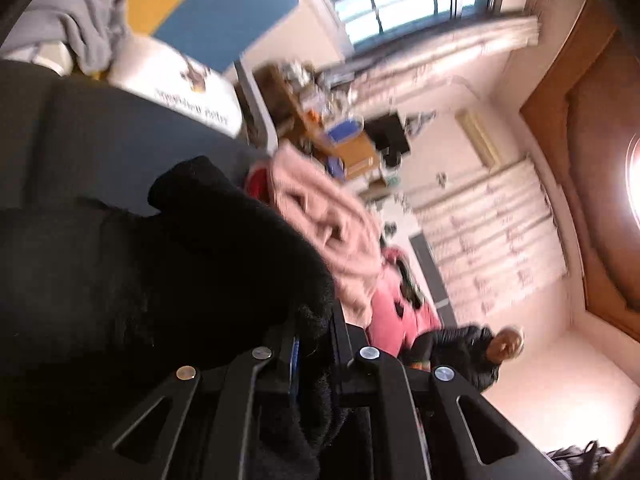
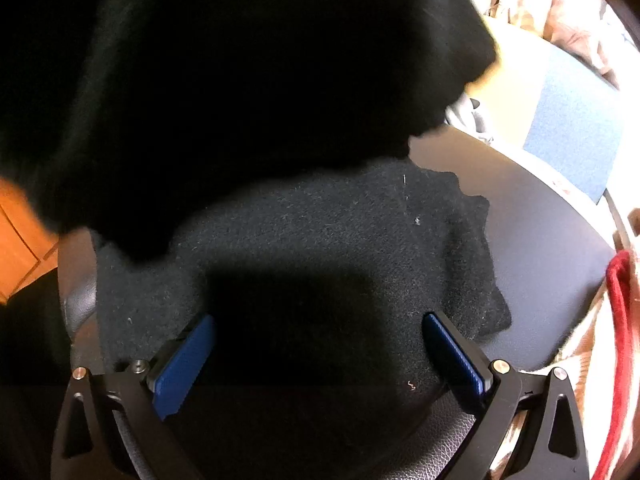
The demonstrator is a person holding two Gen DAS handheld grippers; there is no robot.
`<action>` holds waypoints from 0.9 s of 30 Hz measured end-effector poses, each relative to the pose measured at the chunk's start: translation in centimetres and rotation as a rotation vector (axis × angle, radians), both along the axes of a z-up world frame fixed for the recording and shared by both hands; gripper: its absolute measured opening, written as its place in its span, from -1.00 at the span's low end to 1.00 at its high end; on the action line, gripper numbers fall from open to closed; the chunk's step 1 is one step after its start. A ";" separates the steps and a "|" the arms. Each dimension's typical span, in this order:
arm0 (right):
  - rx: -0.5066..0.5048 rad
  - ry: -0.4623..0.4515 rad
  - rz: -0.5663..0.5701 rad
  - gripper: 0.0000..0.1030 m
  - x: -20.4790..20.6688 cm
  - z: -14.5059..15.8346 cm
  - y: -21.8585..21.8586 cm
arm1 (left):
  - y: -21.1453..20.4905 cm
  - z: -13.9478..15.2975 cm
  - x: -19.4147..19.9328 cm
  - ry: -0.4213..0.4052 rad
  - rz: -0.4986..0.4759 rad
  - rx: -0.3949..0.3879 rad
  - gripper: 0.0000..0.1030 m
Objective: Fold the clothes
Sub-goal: 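Fold the lifted bundle over the sweater with the left gripper while the right gripper holds it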
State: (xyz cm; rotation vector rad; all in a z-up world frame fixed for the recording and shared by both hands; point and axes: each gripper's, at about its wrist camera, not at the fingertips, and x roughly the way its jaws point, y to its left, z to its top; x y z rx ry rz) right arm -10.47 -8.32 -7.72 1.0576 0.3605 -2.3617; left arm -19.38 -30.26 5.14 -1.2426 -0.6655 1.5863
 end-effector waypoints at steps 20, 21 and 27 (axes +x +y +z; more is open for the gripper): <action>0.027 -0.130 -0.059 1.00 12.4 5.8 4.4 | -7.6 -4.4 2.1 -0.063 0.211 0.029 0.40; -0.003 -0.113 -0.064 1.00 13.0 7.0 4.5 | -9.1 -4.7 3.0 -0.055 0.239 0.009 0.40; -0.157 -0.078 0.032 0.98 10.3 10.4 0.5 | -12.8 -6.2 7.1 0.044 0.266 -0.104 0.40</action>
